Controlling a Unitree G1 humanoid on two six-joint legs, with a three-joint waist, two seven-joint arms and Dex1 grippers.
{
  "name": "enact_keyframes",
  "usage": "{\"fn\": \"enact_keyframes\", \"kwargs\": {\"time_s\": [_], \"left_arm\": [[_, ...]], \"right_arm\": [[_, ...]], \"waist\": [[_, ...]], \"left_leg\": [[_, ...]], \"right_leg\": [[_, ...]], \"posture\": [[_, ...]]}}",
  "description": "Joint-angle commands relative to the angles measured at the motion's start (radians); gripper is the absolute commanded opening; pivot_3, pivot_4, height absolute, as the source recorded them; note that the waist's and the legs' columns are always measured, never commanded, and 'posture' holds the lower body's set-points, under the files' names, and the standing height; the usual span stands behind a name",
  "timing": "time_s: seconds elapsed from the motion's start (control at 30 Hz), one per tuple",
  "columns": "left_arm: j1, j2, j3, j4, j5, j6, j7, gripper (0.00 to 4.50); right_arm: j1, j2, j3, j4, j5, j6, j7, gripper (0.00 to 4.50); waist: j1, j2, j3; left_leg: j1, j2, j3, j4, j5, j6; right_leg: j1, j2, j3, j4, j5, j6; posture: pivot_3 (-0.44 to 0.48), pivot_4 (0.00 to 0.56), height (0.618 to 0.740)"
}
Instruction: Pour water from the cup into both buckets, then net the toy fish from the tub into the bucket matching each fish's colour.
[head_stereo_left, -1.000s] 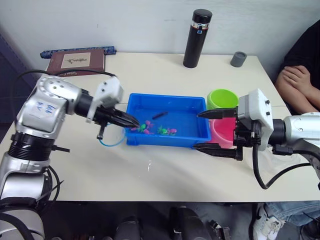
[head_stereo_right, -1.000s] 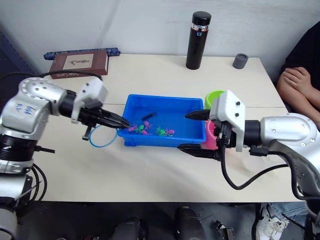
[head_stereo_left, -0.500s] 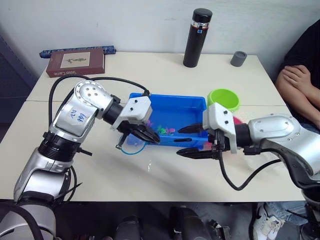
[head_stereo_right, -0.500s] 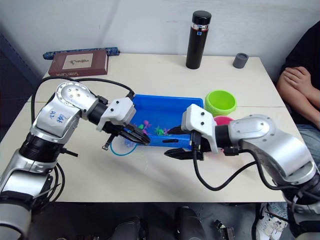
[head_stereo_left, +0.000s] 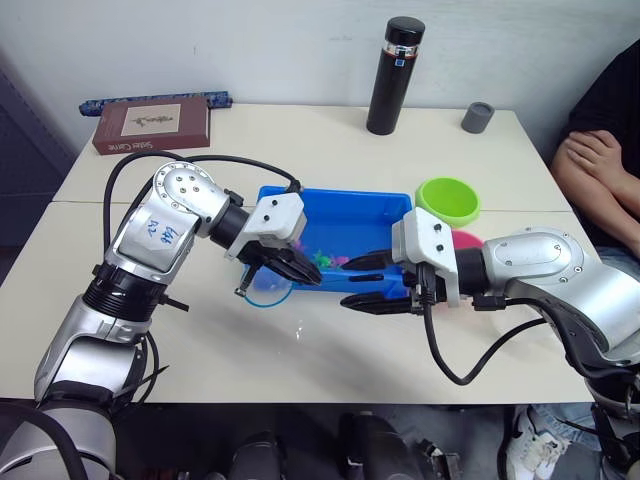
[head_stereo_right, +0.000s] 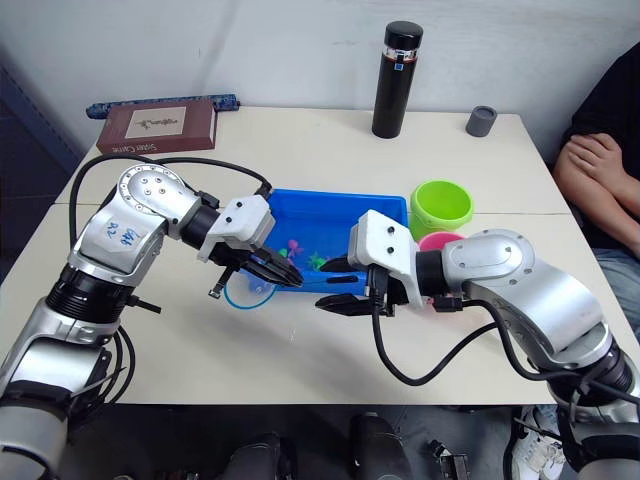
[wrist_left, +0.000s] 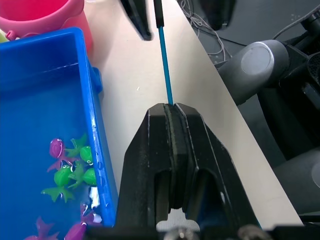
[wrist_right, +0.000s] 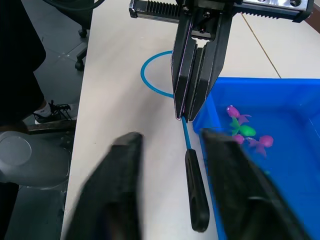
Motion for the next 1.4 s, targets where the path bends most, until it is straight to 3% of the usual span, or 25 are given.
{"fn": "enact_keyframes", "kwargs": {"time_s": [0.03, 0.07, 0.43, 0.6, 0.87, 0.97, 1.03, 1.07, 1.33, 1.4], "left_arm": [[-0.025, -0.007, 0.018, -0.017, -0.008, -0.001, 0.004, 0.00], [-0.025, -0.007, 0.022, -0.015, -0.011, 0.003, 0.005, 0.00], [-0.016, 0.009, 0.044, -0.012, -0.033, 0.003, -0.008, 0.00], [-0.014, 0.012, 0.044, -0.009, -0.032, -0.008, -0.014, 0.00], [-0.019, 0.009, 0.043, 0.010, -0.030, -0.033, -0.021, 0.00], [-0.021, 0.007, 0.042, 0.019, -0.029, -0.042, -0.022, 0.00], [-0.021, 0.005, 0.042, 0.023, -0.030, -0.045, -0.022, 0.00], [-0.021, 0.005, 0.041, 0.025, -0.031, -0.047, -0.022, 0.00], [-0.022, 0.004, 0.035, 0.038, -0.035, -0.062, -0.021, 0.00], [-0.021, 0.004, 0.034, 0.036, -0.036, -0.062, -0.021, 0.00]], "right_arm": [[-0.003, -0.018, -0.004, -0.015, -0.034, -0.027, 0.016, 0.39], [-0.003, -0.020, -0.004, -0.013, -0.042, -0.030, 0.019, 0.03], [-0.009, -0.026, -0.029, -0.017, -0.046, -0.016, 0.030, 0.03], [-0.013, -0.026, -0.038, -0.026, -0.041, 0.002, 0.021, 2.06], [-0.011, -0.036, -0.039, -0.025, -0.044, -0.004, 0.031, 2.06], [-0.011, -0.038, -0.038, -0.022, -0.048, -0.009, 0.034, 1.19], [-0.012, -0.036, -0.038, -0.021, -0.048, -0.010, 0.033, 0.25], [-0.013, -0.035, -0.037, -0.021, -0.048, -0.011, 0.033, 0.04], [-0.020, -0.020, -0.044, -0.021, -0.044, -0.007, 0.018, 0.04], [-0.023, -0.010, -0.056, -0.025, -0.026, 0.001, 0.010, 0.83]], "waist": [[0.000, 0.000, 0.000], [0.000, 0.000, 0.000], [0.000, 0.000, 0.000], [-0.001, 0.000, 0.000], [-0.001, 0.000, 0.000], [-0.001, 0.000, 0.000], [0.000, 0.000, 0.000], [0.000, 0.000, 0.000], [0.000, 0.000, 0.000], [-0.001, 0.000, 0.000]], "left_leg": [[0.000, 0.000, 0.000, 0.000, 0.000, 0.000], [0.000, 0.000, 0.000, 0.000, 0.000, 0.000], [0.000, 0.000, 0.000, 0.000, 0.000, 0.000], [0.000, 0.000, 0.000, 0.000, 0.000, 0.000], [0.000, 0.000, 0.000, 0.000, 0.000, 0.000], [0.000, 0.000, 0.000, 0.000, 0.000, 0.000], [0.000, 0.000, 0.000, 0.000, 0.000, 0.000], [0.000, 0.000, 0.000, 0.000, 0.000, 0.000], [0.000, 0.000, 0.000, 0.000, 0.000, 0.000], [0.000, 0.000, 0.000, 0.000, 0.000, 0.000]], "right_leg": [[0.000, 0.000, 0.000, 0.000, 0.000, 0.000], [0.000, 0.000, 0.000, 0.000, 0.000, 0.000], [0.000, 0.000, 0.000, 0.000, 0.000, 0.000], [0.000, 0.000, 0.000, 0.000, 0.000, 0.000], [0.000, 0.000, 0.000, 0.000, 0.000, 0.000], [0.000, 0.000, 0.000, 0.000, 0.000, 0.000], [0.000, 0.000, 0.000, 0.000, 0.000, 0.000], [0.000, 0.000, 0.000, 0.000, 0.000, 0.000], [0.000, 0.000, 0.000, 0.000, 0.000, 0.000], [0.000, 0.000, 0.000, 0.000, 0.000, 0.000]], "posture": [[0.000, 0.150, 0.740], [0.000, 0.150, 0.740], [0.000, 0.150, 0.740], [0.000, 0.150, 0.740], [0.000, 0.150, 0.740], [0.000, 0.150, 0.740], [0.000, 0.150, 0.740], [0.000, 0.150, 0.740], [0.000, 0.150, 0.740], [0.000, 0.150, 0.740]]}}
